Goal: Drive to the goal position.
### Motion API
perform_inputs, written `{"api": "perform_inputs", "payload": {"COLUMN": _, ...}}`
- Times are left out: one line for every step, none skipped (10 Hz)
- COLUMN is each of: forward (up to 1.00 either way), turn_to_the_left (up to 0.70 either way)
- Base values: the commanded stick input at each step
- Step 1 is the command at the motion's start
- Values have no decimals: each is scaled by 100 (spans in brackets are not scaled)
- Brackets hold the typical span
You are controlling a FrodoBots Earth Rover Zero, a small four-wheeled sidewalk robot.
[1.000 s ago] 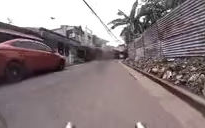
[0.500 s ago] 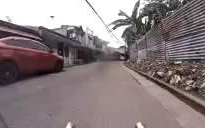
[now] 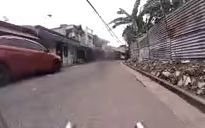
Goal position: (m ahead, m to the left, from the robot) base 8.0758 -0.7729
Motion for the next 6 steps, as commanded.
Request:
{"api": "perform_inputs", "payload": {"forward": 70, "turn_to_the_left": -1}}
{"api": "perform_inputs", "payload": {"forward": 70, "turn_to_the_left": -14}}
{"api": "perform_inputs", "payload": {"forward": 70, "turn_to_the_left": -14}}
{"api": "perform_inputs", "payload": {"forward": 70, "turn_to_the_left": -14}}
{"api": "perform_inputs", "payload": {"forward": 70, "turn_to_the_left": -14}}
{"api": "perform_inputs", "payload": {"forward": 70, "turn_to_the_left": -14}}
